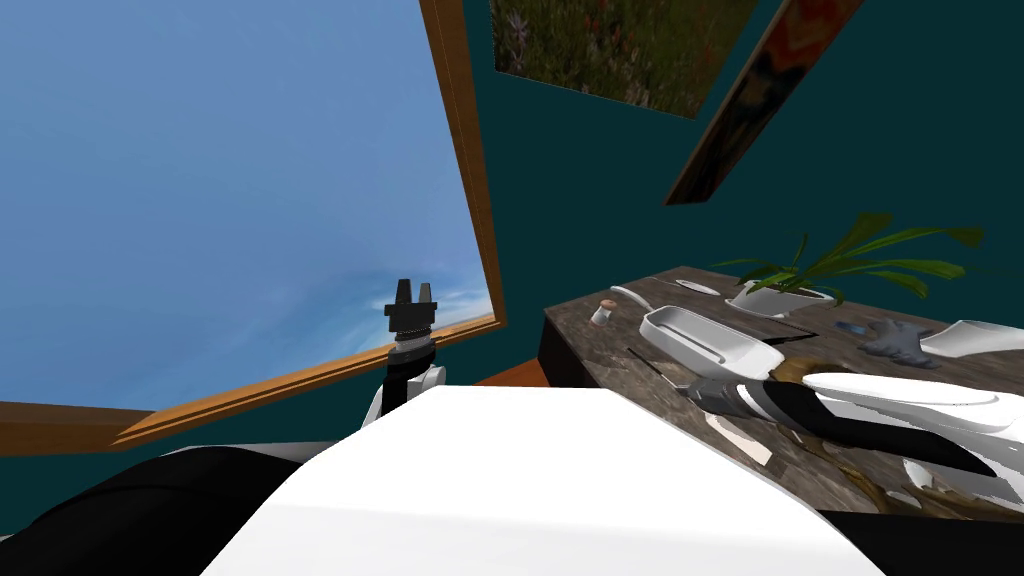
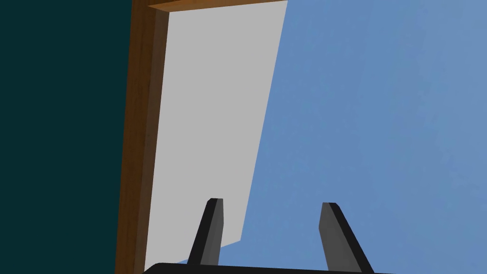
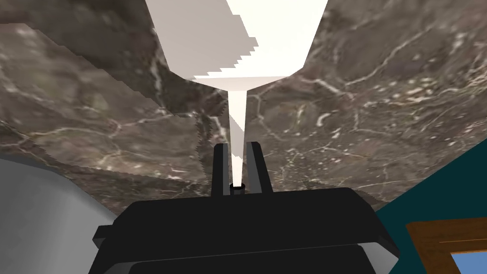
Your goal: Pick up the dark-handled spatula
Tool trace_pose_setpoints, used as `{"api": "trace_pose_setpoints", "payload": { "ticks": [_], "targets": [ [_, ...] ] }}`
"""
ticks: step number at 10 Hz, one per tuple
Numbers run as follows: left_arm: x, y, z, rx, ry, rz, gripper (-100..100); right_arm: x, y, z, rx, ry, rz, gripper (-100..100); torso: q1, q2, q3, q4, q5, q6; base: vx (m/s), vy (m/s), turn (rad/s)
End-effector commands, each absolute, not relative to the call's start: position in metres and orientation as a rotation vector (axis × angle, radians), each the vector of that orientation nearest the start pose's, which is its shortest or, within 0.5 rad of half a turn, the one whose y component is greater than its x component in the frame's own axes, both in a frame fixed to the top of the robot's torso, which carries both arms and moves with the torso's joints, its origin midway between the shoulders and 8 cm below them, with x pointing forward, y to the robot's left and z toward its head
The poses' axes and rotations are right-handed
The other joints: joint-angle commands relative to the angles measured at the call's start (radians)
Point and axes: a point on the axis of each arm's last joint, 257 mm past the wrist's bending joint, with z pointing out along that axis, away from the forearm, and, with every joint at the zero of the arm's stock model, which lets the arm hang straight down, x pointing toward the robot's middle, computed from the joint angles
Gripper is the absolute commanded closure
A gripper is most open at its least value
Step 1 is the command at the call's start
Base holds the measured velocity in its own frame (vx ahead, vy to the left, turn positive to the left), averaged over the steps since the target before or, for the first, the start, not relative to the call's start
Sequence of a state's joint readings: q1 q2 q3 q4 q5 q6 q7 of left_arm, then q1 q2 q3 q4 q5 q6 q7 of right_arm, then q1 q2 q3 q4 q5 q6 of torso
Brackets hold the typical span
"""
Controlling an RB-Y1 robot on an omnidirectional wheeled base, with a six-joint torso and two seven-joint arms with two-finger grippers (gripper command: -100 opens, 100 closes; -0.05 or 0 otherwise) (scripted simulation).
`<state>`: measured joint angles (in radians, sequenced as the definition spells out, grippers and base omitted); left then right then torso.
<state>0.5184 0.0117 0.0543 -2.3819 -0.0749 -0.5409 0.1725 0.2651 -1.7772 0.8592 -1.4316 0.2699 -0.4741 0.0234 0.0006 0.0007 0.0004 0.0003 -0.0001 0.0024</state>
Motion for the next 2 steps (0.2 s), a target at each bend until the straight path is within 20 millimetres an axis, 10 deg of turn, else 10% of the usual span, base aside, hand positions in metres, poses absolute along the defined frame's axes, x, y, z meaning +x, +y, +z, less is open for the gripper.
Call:
{"api": "trace_pose_setpoints", "payload": {
  "ticks": [1, 2],
  "targets": [
    [0.3125, 0.2783, 0.0701, -0.550, 0.546, -1.385, 0, 0.1887, -0.5847, -0.3370, -0.494, 2.766, 0.071, 100, 0.000, 0.000, 0.000, 0.000, 0.000, 0.000, -0.010, -0.001, -0.014],
    [0.3125, 0.2782, 0.0701, -0.550, 0.546, -1.385, 0, 0.1888, -0.5848, -0.3363, -0.495, 2.767, 0.071, 0, 0.000, -0.001, 0.000, 0.000, -0.001, 0.000, 0.000, 0.000, 0.000]
  ]
}}
